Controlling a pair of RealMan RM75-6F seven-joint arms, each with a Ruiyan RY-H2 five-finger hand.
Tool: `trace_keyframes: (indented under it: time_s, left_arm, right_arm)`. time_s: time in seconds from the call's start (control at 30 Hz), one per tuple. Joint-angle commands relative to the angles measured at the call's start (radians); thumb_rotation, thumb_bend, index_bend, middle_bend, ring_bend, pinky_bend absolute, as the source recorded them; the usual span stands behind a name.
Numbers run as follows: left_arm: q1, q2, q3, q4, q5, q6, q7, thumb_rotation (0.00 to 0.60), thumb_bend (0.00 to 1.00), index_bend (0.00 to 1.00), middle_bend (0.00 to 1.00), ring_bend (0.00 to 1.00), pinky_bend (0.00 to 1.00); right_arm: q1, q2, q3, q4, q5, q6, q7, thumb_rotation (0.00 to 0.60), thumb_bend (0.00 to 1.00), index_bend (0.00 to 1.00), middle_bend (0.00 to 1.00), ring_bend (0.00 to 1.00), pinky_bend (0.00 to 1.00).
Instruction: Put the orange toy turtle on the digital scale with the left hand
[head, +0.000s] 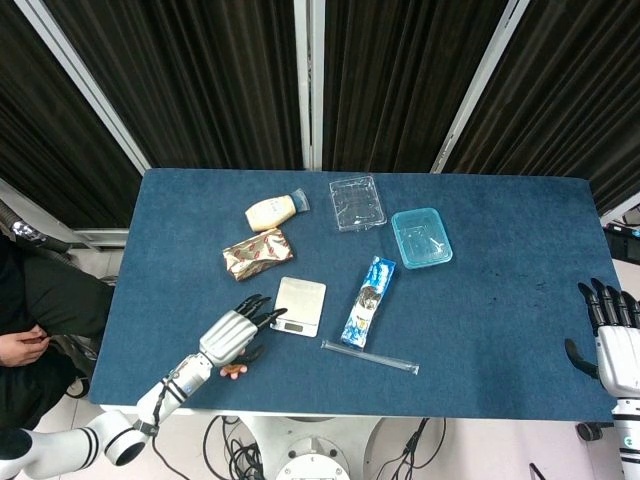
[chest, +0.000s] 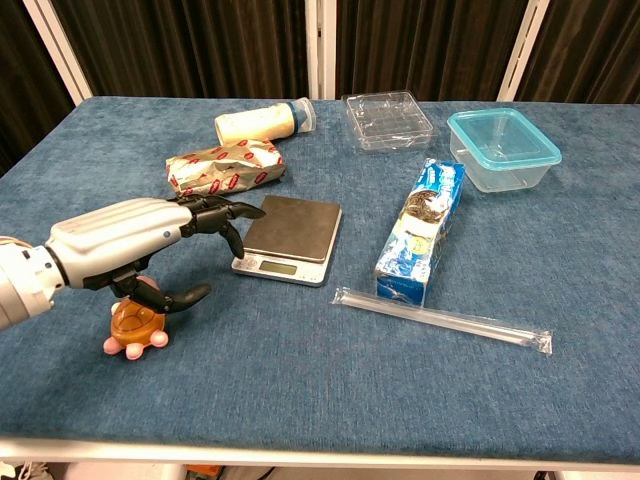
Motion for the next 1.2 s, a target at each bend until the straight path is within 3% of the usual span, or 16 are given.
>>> trace_keyframes:
  time_s: [0.03, 1.2]
  left_arm:
    - [-0.001, -0.001, 0.0, 0.0, -0.001, 0.0, -0.001, 0.6, 0.45, 0.02, 0.26, 0.0, 0.0]
    - [-0.009, -0.03, 0.026, 0.046, -0.029, -0.057, -0.019, 0.6, 0.47, 0.02, 0.26, 0.0, 0.0]
  right_arm:
    - [0.0, 0.0, -0.001, 0.0, -0.001, -0.001, 0.0, 0.6, 0.26, 0.0, 0.0, 0.0, 0.0]
    - [-0.001, -0.006, -0.009, 0.009, 0.002, -0.011, -0.001, 0.6, 0.26, 0.0, 0.0, 0.0, 0.0]
